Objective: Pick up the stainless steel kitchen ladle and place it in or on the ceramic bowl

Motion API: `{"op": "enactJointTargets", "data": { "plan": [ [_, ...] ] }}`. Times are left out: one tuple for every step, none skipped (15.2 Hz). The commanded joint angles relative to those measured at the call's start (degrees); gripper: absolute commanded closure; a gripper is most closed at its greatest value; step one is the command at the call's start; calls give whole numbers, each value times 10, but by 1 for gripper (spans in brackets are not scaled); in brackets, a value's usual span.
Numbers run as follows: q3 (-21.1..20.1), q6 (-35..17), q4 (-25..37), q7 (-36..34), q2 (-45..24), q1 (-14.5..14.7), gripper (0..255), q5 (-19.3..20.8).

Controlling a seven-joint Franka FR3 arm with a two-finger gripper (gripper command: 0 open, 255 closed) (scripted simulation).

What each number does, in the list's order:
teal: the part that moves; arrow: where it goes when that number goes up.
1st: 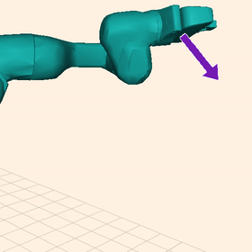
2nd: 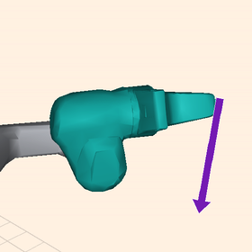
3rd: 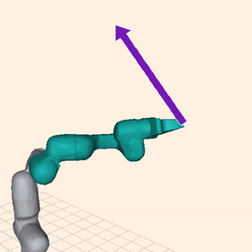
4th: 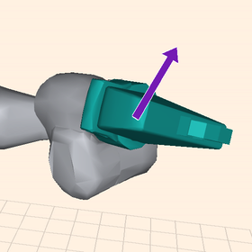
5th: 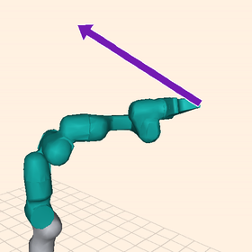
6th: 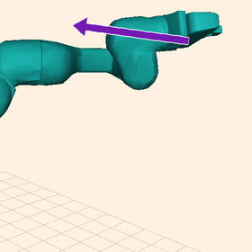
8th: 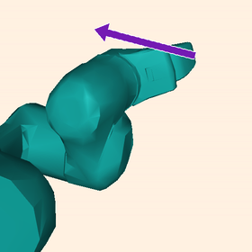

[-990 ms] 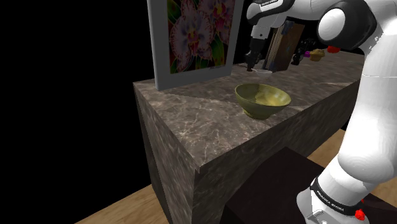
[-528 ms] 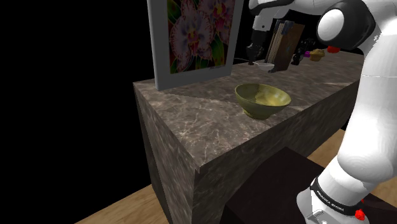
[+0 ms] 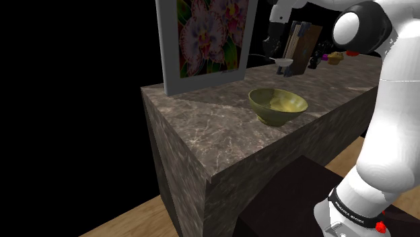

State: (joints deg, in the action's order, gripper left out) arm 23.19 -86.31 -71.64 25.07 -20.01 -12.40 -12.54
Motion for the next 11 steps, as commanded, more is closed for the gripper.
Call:
{"op": "enactJointTargets", "data": {
  "plan": [
    [0, 19, 24, -1, -6, -4, 255, -2],
    [0, 28, 37, -2, -9, -6, 255, -4],
    [0, 38, 50, -2, -13, -8, 255, -5],
    [0, 48, 64, -3, -17, -10, 255, -7],
    [0, 59, 79, -4, -21, -13, 255, -9],
    [0, 69, 94, -4, -26, -16, 255, -11],
    [0, 80, 111, -5, -32, -19, 255, -13],
    [-1, 92, 128, -6, -37, -23, 255, -16],
    [-1, 103, 146, -6, -44, -27, 255, -18],
    [-1, 109, 154, -7, -47, -28, 255, -20],
    [0, 89, 99, -13, -10, -9, 255, -6]
  ]
}}
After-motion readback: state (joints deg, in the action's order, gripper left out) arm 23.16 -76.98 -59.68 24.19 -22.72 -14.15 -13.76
